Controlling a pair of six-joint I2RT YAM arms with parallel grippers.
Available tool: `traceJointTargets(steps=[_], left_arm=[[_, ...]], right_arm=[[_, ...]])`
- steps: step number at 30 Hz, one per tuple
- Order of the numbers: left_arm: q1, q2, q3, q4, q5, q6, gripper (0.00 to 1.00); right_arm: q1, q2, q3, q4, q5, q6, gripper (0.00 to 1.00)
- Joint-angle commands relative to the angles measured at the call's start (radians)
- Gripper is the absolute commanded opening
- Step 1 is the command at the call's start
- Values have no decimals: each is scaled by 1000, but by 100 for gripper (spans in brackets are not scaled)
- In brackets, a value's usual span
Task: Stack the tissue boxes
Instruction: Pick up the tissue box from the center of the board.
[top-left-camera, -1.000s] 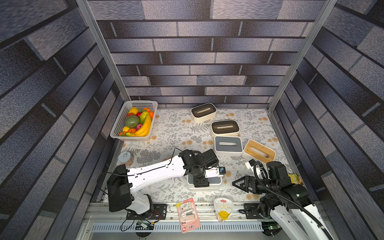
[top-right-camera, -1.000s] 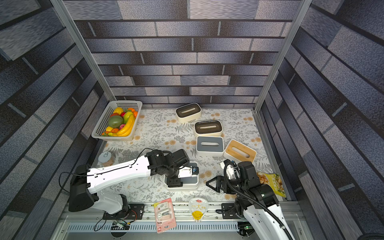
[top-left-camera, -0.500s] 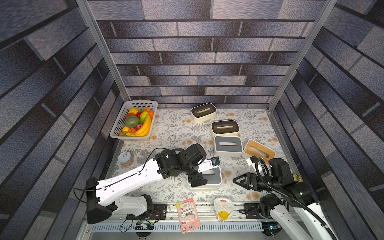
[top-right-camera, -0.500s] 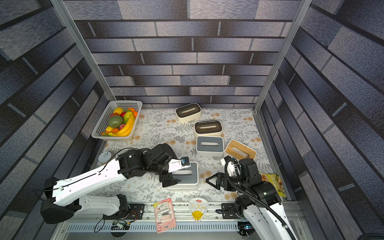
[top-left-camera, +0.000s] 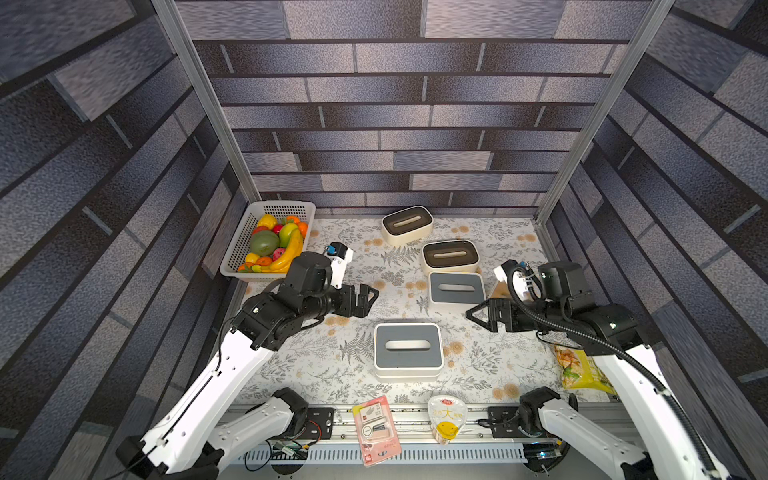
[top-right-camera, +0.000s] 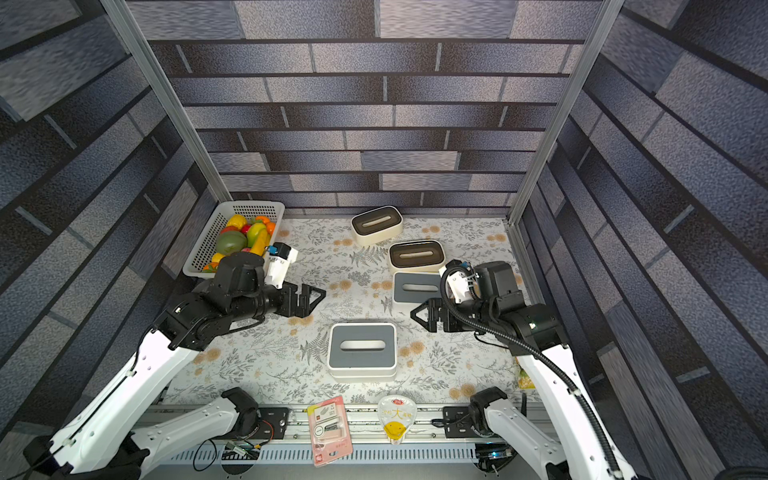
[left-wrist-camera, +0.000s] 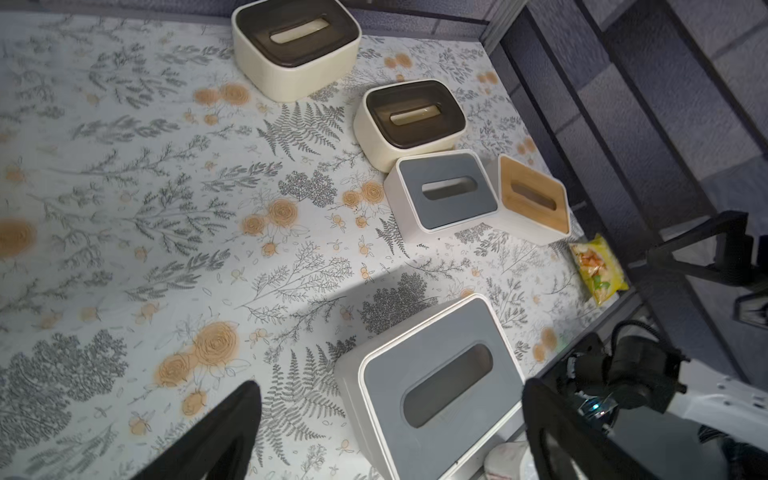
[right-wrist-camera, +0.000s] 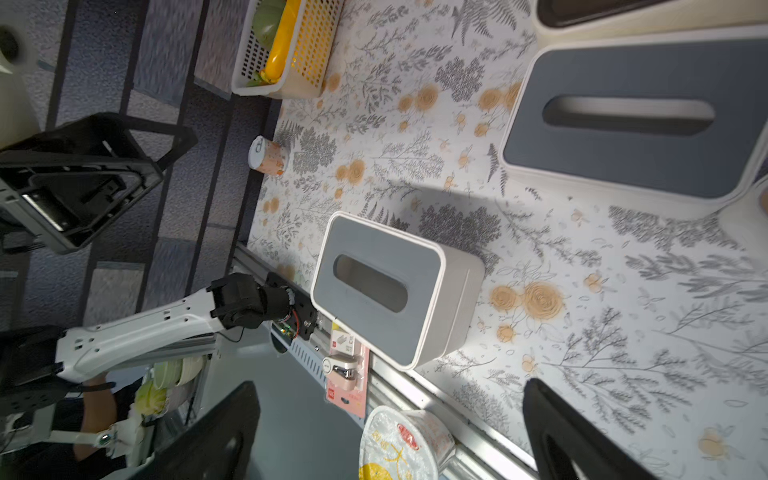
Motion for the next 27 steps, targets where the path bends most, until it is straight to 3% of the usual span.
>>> traceJointTargets(steps=[1, 8, 12, 15, 17, 20, 24, 27], left_arm=[[44, -46, -59, -43, 66, -474, 100], [61, 5, -32, -66, 46, -557, 100], [101, 120, -4, -39, 132, -310, 100], [94, 164, -27, -15, 63, -129, 100], [118, 182, -69, 25, 47, -79, 100], [186, 186, -159, 153, 161, -42, 100], [350, 123, -334, 456, 393, -162, 100], [393, 137, -322, 411, 442, -84, 100]], right_arm=[[-5, 33, 52, 50, 218, -194, 100], [-5, 144, 38, 216, 308, -638, 100], [-6, 278, 72, 192, 312, -837, 98], [-4, 336, 80, 160, 238, -1017, 96], [-6, 368, 73, 150, 249, -1134, 96], [-5, 430, 72, 124, 297, -1272, 91], [-6, 486, 61, 145, 306, -1350, 84], [-5, 532, 48, 187, 293, -1361, 82]])
